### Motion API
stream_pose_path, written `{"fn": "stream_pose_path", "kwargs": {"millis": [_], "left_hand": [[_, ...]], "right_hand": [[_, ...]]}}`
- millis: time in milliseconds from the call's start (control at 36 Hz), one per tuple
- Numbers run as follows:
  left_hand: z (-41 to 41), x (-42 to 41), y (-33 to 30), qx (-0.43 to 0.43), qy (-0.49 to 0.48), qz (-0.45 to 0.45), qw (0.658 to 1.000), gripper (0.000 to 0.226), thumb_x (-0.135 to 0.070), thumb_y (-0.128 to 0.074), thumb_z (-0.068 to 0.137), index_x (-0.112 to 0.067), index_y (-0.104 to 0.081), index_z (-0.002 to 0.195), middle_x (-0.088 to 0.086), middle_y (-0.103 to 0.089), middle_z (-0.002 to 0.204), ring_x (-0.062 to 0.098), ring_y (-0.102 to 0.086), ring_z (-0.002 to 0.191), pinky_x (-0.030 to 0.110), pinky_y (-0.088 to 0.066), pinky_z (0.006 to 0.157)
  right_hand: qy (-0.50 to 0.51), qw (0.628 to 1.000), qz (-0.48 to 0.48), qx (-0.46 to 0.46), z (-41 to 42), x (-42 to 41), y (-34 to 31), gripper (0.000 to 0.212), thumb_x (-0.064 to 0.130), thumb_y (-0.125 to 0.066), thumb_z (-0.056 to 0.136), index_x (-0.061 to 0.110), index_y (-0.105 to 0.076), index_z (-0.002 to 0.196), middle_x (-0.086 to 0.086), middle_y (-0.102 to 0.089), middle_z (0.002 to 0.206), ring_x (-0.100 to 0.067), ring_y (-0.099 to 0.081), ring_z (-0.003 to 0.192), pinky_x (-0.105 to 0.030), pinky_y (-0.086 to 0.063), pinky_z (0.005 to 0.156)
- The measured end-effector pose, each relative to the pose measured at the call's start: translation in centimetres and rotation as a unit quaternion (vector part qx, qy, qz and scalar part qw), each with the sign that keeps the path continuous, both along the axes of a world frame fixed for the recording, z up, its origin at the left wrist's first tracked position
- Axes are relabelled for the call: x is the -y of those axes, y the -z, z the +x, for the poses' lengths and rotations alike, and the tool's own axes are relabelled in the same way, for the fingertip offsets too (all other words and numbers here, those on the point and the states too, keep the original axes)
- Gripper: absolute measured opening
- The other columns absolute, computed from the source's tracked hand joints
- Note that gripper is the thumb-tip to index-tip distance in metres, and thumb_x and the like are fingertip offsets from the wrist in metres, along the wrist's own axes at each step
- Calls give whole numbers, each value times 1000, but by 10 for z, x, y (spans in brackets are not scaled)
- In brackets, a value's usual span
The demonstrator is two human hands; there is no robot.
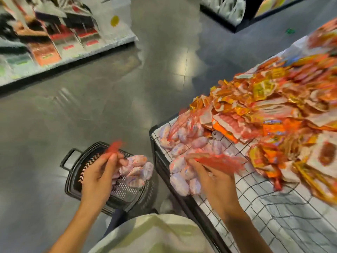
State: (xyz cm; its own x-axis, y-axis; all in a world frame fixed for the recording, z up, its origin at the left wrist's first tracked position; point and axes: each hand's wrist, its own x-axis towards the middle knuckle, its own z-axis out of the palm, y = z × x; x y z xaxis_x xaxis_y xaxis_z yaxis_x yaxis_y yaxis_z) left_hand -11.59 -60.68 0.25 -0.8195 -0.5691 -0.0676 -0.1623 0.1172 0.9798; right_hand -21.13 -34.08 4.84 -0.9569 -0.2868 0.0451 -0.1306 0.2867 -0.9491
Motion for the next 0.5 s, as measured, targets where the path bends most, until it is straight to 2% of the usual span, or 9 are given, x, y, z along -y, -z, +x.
{"fn": "stream_pose_path", "kwargs": {"millis": [111,167,222,306,361,417,444,500], "left_hand": [[-28,-36,-19,-23,22,-2,999,22,-28,-51,103,-21,-72,99,5,-76,88,17,-72,86,23,-57,83],[-40,-52,-28,-30,23,1,999,23,-24,-51,102,-23,-73,97,4,-75,86,13,-71,84,20,-55,81],[-47,-63,-34,-30,32,2,999,23,-23,-51,102,-26,-73,97,4,-76,88,16,-72,86,23,-56,83],[-54,-76,-39,-23,51,-10,998,22,-27,-52,103,-26,-73,99,3,-76,92,20,-73,89,33,-57,81],[-57,-82,-41,-24,56,-17,998,21,-26,-52,103,-25,-73,100,2,-76,92,17,-72,87,30,-58,76],[-61,-85,-43,-27,55,-14,998,22,-23,-53,103,-24,-74,99,2,-76,91,12,-70,82,22,-56,72],[-62,-87,-44,-25,53,-10,998,22,-23,-53,102,-23,-74,98,3,-76,90,10,-69,79,19,-54,70],[-66,-88,-45,-21,52,-3,998,22,-23,-52,102,-21,-73,96,4,-75,87,11,-68,77,17,-53,67]], "right_hand": [[8,997,-44,-63,-47,-12,-23,13,31,-71,93,38,-78,99,23,-76,100,4,-70,99,-6,-48,84],[26,996,-58,-67,-71,-16,-28,11,28,-72,93,34,-79,100,22,-77,98,2,-71,98,-9,-50,85],[43,995,-68,-62,-92,-18,-29,12,28,-73,94,25,-81,102,17,-78,98,-3,-72,99,-15,-52,88],[68,993,-79,-58,-119,-12,-23,16,33,-73,94,24,-81,104,17,-78,100,-3,-72,102,-15,-52,90],[78,994,-61,-55,-137,-8,-10,19,37,-71,93,24,-80,104,21,-77,98,1,-71,101,-13,-51,89],[74,996,-7,-44,-154,-8,12,17,39,-71,94,26,-81,98,23,-76,88,7,-69,90,-11,-49,79],[67,997,31,-34,-162,-10,27,21,41,-69,95,24,-82,91,18,-76,82,5,-68,82,-16,-49,73],[45,995,87,6,-169,-13,57,34,44,-65,97,17,-80,82,6,-75,76,-9,-69,76,-33,-52,70]]}}
